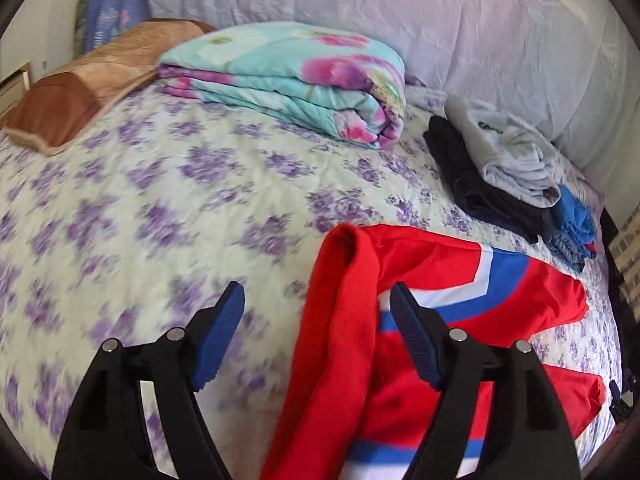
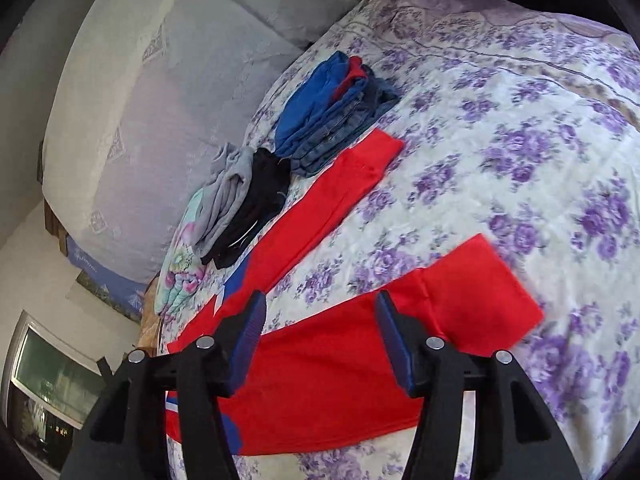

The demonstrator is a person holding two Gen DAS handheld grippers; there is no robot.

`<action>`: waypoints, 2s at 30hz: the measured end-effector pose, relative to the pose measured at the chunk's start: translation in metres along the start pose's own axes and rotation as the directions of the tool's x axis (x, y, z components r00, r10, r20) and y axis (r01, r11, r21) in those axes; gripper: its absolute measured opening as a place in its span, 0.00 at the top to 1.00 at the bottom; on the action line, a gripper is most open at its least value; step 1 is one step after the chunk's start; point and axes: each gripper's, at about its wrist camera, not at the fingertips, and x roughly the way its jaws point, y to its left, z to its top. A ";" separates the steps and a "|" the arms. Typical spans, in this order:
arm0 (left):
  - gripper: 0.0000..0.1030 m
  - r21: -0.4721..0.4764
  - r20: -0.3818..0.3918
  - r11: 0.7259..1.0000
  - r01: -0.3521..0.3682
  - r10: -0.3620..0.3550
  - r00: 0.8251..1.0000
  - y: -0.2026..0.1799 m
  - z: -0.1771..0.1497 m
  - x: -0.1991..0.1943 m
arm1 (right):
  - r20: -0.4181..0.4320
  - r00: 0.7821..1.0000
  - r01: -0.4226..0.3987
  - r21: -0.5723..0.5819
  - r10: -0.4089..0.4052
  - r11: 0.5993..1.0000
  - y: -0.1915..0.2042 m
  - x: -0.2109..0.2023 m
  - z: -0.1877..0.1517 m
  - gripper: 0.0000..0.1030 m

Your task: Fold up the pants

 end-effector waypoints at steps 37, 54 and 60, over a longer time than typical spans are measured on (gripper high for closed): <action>0.58 -0.259 -0.081 0.923 0.284 -0.314 0.946 0.035 0.011 0.101 | -0.230 0.970 0.060 -0.064 -0.073 0.996 -0.077 0.202 0.193 0.76; 0.87 -0.206 -0.036 0.916 0.345 -0.359 0.932 0.018 0.039 0.054 | -0.078 0.996 0.028 -0.185 -0.044 0.982 -0.020 0.107 0.189 0.94; 0.87 -0.115 0.025 0.913 0.392 -0.392 0.920 0.017 0.020 -0.004 | -0.007 1.000 -0.007 -0.181 0.005 0.983 -0.023 0.042 0.155 0.94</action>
